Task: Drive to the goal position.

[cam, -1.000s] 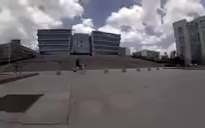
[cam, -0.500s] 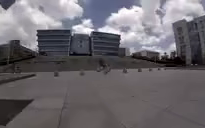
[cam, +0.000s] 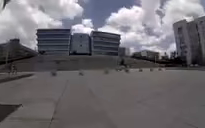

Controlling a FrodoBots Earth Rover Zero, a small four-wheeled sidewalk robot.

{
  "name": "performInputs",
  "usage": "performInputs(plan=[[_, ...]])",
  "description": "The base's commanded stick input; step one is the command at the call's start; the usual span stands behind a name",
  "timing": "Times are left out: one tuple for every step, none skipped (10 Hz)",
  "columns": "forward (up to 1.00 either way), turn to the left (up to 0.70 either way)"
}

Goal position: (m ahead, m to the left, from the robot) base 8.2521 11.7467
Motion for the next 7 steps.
performInputs(plan=[[0.7, 0.35], [0.7, 0.35], [0.7, 0.04], [0.7, 0.0], [0.7, 0.0], [0.7, 0.0], [0.7, 0.0]])
